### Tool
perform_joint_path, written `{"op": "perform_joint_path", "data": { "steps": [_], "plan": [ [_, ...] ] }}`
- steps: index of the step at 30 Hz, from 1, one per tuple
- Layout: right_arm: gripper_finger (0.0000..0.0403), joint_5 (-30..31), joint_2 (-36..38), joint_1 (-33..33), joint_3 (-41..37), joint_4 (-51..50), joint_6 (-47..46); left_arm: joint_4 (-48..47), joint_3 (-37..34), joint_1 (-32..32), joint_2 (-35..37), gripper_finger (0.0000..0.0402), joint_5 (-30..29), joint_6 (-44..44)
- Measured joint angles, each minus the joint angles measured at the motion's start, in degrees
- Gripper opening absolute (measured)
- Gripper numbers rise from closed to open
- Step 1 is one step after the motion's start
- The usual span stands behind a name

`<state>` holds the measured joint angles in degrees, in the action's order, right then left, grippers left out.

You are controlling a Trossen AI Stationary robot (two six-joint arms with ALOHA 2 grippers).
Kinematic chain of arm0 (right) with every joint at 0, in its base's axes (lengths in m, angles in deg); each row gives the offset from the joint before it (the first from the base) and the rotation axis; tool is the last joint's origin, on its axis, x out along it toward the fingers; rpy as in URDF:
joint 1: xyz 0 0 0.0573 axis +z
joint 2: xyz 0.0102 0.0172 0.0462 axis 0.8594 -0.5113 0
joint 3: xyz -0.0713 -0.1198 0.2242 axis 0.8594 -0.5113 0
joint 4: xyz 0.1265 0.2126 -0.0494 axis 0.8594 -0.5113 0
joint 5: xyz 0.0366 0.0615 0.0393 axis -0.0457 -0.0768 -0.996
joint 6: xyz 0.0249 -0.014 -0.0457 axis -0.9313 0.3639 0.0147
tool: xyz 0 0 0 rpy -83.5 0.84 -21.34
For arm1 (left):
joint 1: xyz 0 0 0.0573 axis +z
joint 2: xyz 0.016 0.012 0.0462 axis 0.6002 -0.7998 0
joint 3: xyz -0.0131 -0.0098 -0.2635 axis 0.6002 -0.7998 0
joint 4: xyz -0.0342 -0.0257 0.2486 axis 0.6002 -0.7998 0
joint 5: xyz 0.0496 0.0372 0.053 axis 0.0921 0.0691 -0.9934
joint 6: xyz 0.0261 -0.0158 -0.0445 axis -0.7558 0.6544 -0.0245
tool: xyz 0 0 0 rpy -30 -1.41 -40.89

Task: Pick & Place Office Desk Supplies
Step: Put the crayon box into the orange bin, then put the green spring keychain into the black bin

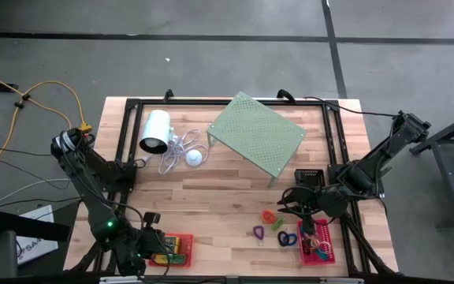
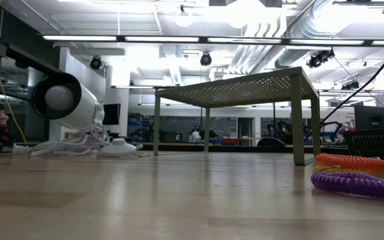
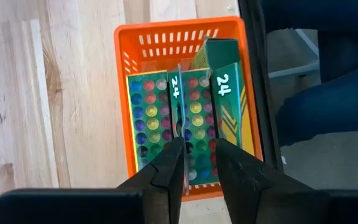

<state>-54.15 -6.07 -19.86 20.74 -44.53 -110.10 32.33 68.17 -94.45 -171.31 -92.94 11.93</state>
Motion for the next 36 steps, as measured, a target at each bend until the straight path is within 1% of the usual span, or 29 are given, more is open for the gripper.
{"op": "perform_joint_path", "data": {
  "steps": [6,10,18,22,27,30,36],
  "plan": [
    [0.0086,-0.01,0.01,-0.01,0.00,0.00,0.00,-0.03,0.00,0.00,2.72,0.0089,-0.09,-1.64],
    [0.0086,0.00,0.01,0.00,0.01,0.01,0.00,-0.04,0.07,0.00,4.44,0.0089,-2.00,-3.23],
    [0.0086,0.00,0.01,0.00,0.02,0.00,0.01,-0.28,0.09,0.02,4.54,0.0089,-3.12,-3.62],
    [0.0086,0.00,0.02,0.00,0.02,0.02,0.00,-0.28,0.09,0.34,4.54,0.0089,-4.74,-3.66],
    [0.0086,0.00,0.01,-0.01,0.01,0.01,0.00,-0.13,0.09,3.38,4.54,0.0089,-5.87,-5.86],
    [0.0086,0.00,0.01,-0.02,0.01,0.00,0.00,0.25,0.09,6.11,4.54,0.0089,-5.79,-9.63],
    [0.0086,0.00,0.02,-0.02,0.00,0.00,0.00,2.12,0.09,11.99,4.54,0.0089,-3.38,-17.78]
  ]
}}
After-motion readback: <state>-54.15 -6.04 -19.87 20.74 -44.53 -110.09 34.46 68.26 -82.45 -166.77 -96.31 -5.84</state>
